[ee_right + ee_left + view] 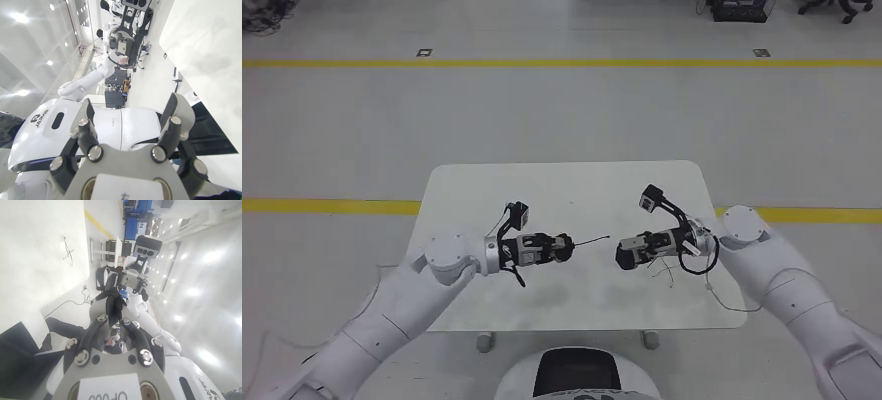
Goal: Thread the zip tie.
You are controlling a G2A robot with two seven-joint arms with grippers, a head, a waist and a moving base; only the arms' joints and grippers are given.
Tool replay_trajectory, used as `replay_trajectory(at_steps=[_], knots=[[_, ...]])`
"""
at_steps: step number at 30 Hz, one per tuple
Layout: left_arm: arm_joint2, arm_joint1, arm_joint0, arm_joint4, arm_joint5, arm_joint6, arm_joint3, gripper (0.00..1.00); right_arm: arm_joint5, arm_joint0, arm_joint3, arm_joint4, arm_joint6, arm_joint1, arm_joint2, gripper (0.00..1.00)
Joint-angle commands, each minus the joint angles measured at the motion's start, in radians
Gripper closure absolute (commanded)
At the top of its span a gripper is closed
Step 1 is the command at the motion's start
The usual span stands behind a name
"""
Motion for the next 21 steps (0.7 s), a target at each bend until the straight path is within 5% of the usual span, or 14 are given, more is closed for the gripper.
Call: replay_trajectory(at_steps=[1, 6, 21], knots=[[0.006, -0.004, -0.006, 0.004, 0.002, -0.003, 0.006, 1.00, 0.000, 0.001, -0.001, -0.002, 0.000, -0.005, 0.007, 0.62], [0.024, -0.014, -0.017, 0.015, 0.009, 0.007, 0.024, 1.00, 0.000, -0.021, -0.001, -0.016, 0.000, -0.017, 0.052, 0.78], [0.013, -0.021, -0.009, 0.016, -0.004, -0.002, 0.018, 1.00, 0.000, -0.034, 0.031, -0.048, 0.000, -0.043, 0.078, 0.72]])
